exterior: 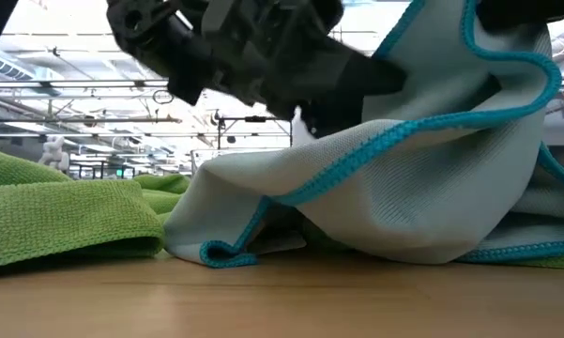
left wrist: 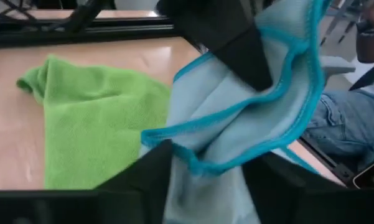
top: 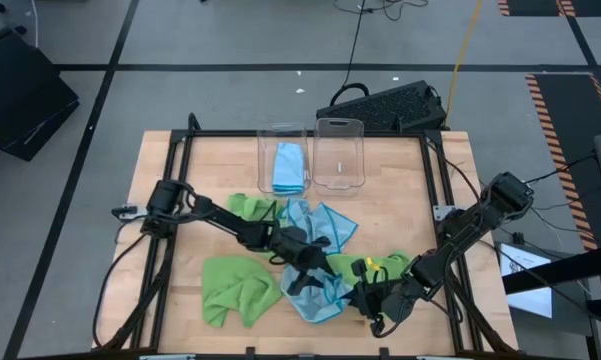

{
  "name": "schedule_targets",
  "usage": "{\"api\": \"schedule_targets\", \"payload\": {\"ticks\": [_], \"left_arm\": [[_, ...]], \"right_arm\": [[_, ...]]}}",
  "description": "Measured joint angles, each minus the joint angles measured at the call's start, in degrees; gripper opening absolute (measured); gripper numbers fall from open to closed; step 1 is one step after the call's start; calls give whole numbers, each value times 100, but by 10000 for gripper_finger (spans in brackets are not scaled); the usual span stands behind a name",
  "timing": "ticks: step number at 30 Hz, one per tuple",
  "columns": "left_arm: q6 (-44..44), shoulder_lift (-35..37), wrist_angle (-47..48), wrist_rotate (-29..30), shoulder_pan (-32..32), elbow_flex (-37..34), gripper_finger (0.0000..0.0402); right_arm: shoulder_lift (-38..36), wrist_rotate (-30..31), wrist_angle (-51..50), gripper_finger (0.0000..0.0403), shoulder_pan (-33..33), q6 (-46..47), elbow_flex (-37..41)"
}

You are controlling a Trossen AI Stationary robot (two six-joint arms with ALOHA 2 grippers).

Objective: Fold microfiber towels
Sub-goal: Fold the bottom blue microfiber towel

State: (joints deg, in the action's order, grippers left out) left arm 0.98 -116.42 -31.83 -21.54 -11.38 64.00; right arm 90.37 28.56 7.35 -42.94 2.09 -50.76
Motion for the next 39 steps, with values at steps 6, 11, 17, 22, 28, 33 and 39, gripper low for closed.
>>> {"api": "schedule_targets", "payload": {"ticks": [6,11,17,22,28,33,39], "left_arm": [[-255,226,1038,328,-2,141,23],[-479,816,1695,1099,-178,147,10],[-785,1927,2504,3115,-428,146,7],[-518,3000,3414,4128,-704,145,5],[-322,3504,3085,4480,-1444,150,4],[-352,3330,2096,5062,-2198,150,4],[-734,2889,1083,5312,-2780,345,3]], "right_arm": [[-2,40,-29,4,-29,12,0],[-147,602,-6,4,-12,-78,2],[-580,1294,284,4,446,-784,2],[-1109,1687,1067,4,680,-1643,3],[-1547,1050,2509,4,854,-1908,-7],[-1563,61,2799,4,828,-1445,-7],[-1313,-684,3162,4,502,-785,-203]]}}
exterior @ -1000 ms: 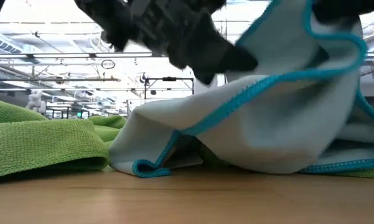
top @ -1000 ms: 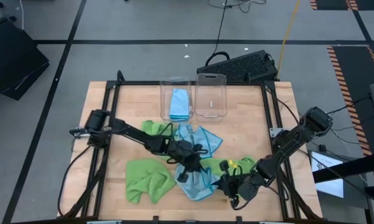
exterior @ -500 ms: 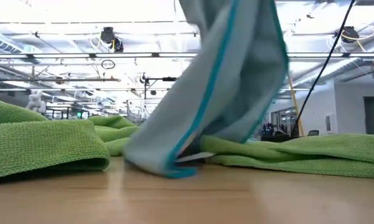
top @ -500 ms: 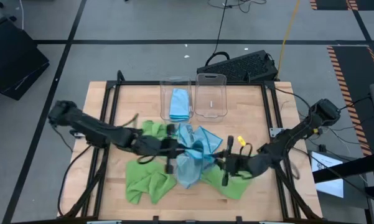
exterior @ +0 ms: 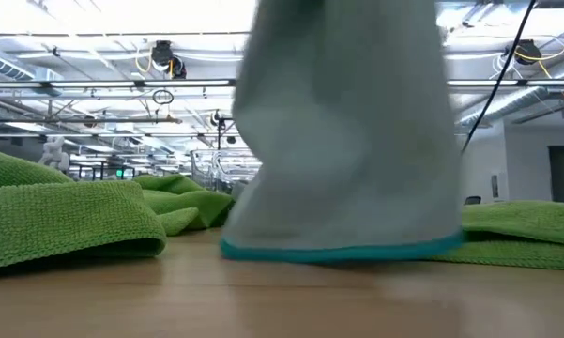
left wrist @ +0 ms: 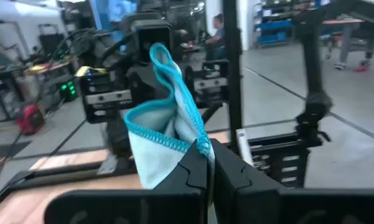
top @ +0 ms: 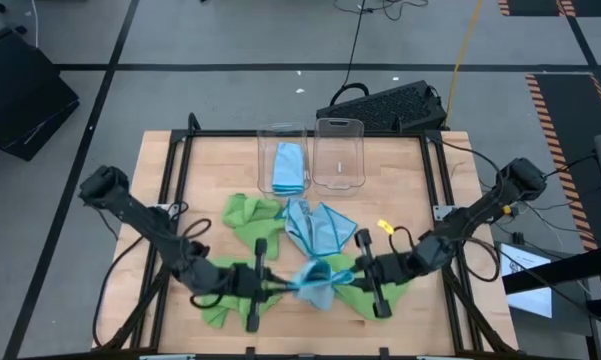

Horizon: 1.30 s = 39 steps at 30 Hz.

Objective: Fold microfiber towels
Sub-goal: Fold the bottom blue microfiber towel

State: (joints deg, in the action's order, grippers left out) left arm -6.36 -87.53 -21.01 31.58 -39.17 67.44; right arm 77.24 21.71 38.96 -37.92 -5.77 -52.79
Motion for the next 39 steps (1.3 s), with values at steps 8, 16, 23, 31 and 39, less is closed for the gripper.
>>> {"api": "schedule_targets", "payload": {"ticks": [8,16,23,31,39], "left_arm": [[-316,-697,1499,1096,-259,1643,3],[629,-577,2976,1845,-350,2091,3],[1113,-572,3047,757,-361,2091,3],[1144,-435,3945,955,-313,2095,3],[2026,-500,5626,1059,452,2058,3]], "right_arm": [[251,1016,-1621,4,-144,-370,-1162],[-51,1513,-2780,4,-213,-211,-1456],[-61,939,-2804,4,-372,249,-1447],[-38,908,-3298,4,-346,552,-1445],[-40,860,-4044,4,457,755,-1073]]}}
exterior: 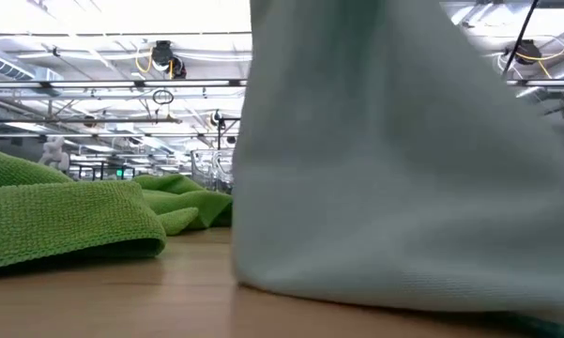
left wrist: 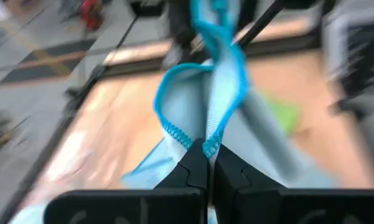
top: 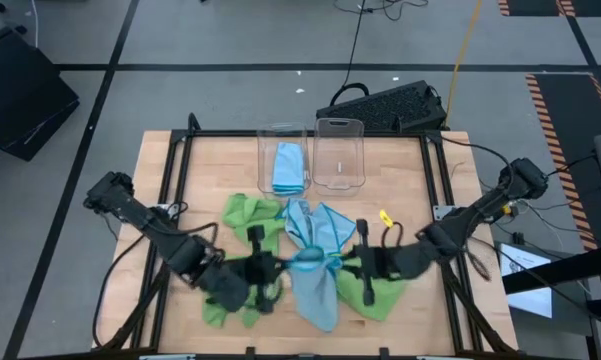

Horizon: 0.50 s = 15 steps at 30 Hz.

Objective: Fold microfiber towels
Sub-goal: Fold the bottom blue microfiber towel

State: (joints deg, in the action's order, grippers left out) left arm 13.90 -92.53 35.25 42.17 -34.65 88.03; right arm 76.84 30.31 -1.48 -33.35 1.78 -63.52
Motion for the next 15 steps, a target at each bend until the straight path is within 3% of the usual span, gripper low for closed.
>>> {"api": "schedule_targets", "payload": {"ticks": [6,13,15], "left_arm": [[319,77,1289,503,852,-287,3],[-755,354,1295,270,1965,-350,3],[-766,562,1355,120,2240,-371,3]], "right_arm": [[-57,337,60,4,999,-828,373],[-104,394,515,4,2335,-1617,568],[-105,62,705,4,2661,-1639,571]]}}
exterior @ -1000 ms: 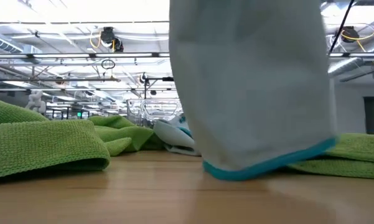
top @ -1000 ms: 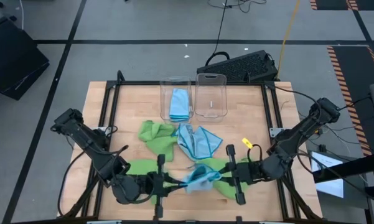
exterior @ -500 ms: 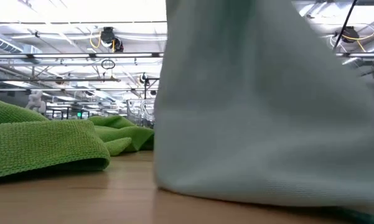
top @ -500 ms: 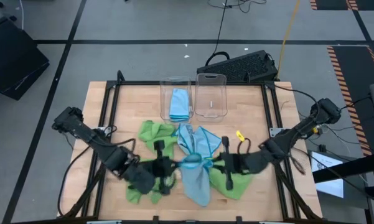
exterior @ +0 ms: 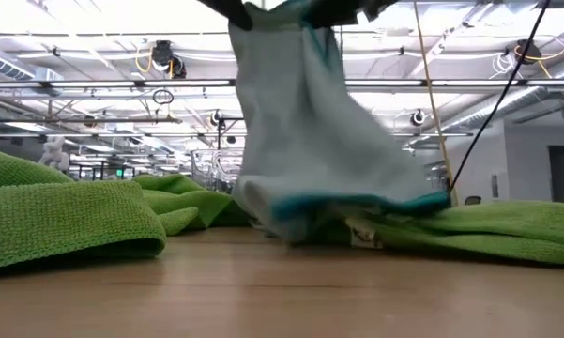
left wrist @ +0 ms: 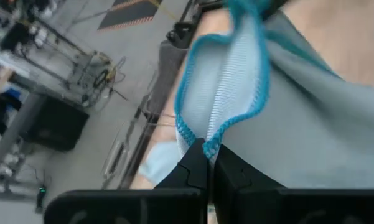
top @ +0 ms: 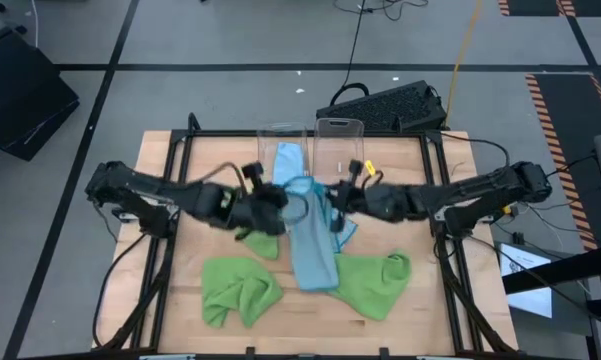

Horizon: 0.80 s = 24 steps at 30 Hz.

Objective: Fold microfiber towels
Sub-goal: Fold the bottom blue microfiber towel

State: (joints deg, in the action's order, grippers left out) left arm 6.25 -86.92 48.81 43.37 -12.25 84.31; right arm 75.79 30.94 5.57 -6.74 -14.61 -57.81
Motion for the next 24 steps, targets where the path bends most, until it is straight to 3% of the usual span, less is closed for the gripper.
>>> {"api": "schedule_targets", "payload": {"ticks": [7,14,19,24], "left_arm": [[-1,759,-115,-1225,711,8,3],[-90,1163,-863,-1746,936,-8,3],[726,1197,-1122,-1941,943,-7,3],[1822,1200,-1109,-2844,917,-4,3]], "right_arm": [[-9,-1118,516,4,551,375,-10],[-15,-1326,1147,4,642,497,-10],[-190,-1547,1122,4,636,1657,-3],[-445,-2049,1023,4,568,3262,6]]}}
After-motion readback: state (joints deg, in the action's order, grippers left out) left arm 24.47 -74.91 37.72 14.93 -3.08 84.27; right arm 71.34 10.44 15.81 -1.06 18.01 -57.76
